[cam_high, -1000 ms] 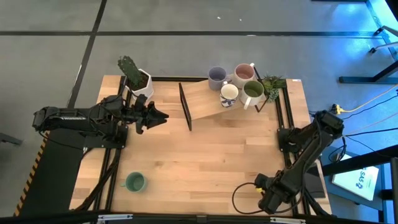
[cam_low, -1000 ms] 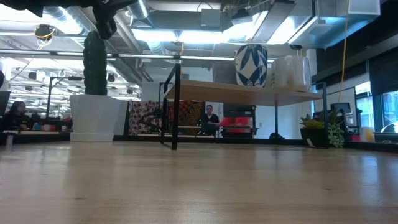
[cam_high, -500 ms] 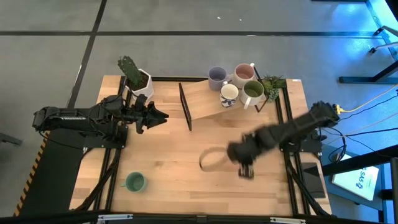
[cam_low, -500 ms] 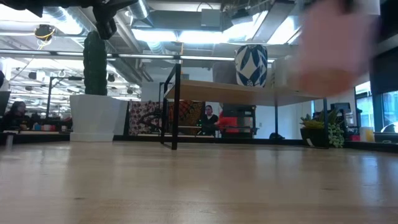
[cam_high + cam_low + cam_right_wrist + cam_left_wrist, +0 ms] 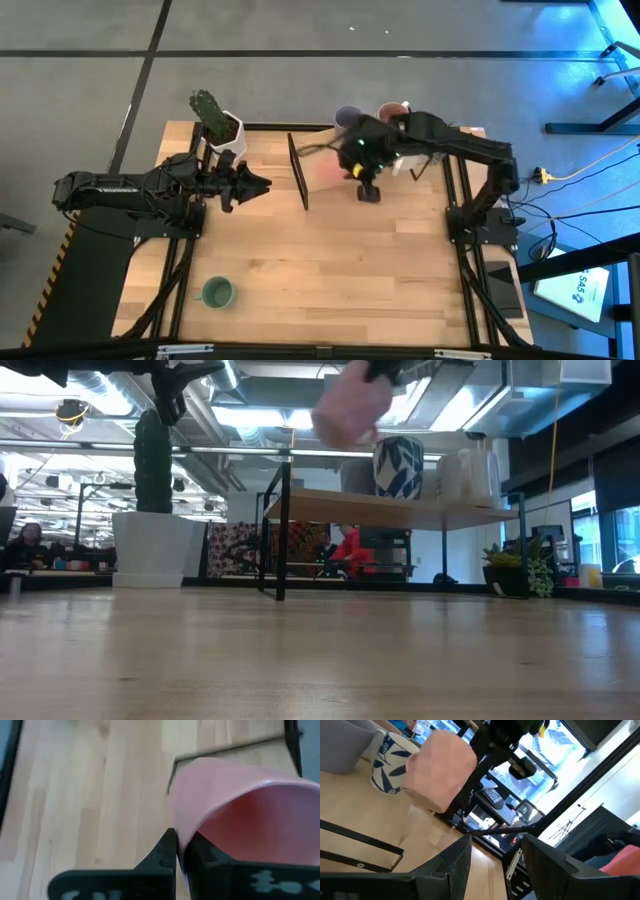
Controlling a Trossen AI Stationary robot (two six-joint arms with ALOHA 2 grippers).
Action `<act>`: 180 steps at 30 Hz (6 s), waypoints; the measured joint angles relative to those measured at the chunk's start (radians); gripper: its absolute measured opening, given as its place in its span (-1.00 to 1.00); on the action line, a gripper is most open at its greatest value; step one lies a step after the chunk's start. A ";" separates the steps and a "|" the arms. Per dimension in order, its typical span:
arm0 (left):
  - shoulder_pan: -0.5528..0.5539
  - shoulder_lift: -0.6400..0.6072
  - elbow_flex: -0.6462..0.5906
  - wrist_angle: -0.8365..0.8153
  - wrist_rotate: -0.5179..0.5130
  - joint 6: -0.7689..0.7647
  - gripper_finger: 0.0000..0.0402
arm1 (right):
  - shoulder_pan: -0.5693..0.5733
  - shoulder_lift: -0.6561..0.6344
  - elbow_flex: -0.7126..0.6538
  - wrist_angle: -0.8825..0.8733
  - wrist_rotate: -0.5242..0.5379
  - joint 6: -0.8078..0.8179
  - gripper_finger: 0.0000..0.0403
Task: Place coffee mugs
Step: Put the pink mug on the shelf, then put the green mug on the shelf
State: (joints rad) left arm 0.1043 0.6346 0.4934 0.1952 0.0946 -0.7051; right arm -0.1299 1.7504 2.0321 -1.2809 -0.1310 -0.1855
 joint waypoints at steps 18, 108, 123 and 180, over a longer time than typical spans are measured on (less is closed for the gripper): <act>0.000 0.000 0.000 0.000 -0.039 -0.001 -0.15 | -0.077 0.168 0.076 -0.067 0.063 -0.596 -1.00; 0.000 0.000 0.000 -0.008 -0.153 0.001 -0.15 | -0.120 0.204 0.011 0.119 0.260 -0.716 -0.99; 0.000 0.000 0.000 -0.008 -0.101 0.003 -0.15 | -0.159 0.211 0.012 0.210 0.218 -0.761 -1.00; -1.232 0.752 0.397 -0.852 -0.192 -0.680 -0.17 | 0.040 0.211 0.323 -0.224 -0.010 -0.533 -0.33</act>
State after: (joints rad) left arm -1.1279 1.3863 0.8905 -0.6572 -0.0970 -1.3850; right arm -0.0897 1.9610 2.3553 -1.5051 -0.1413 -0.7185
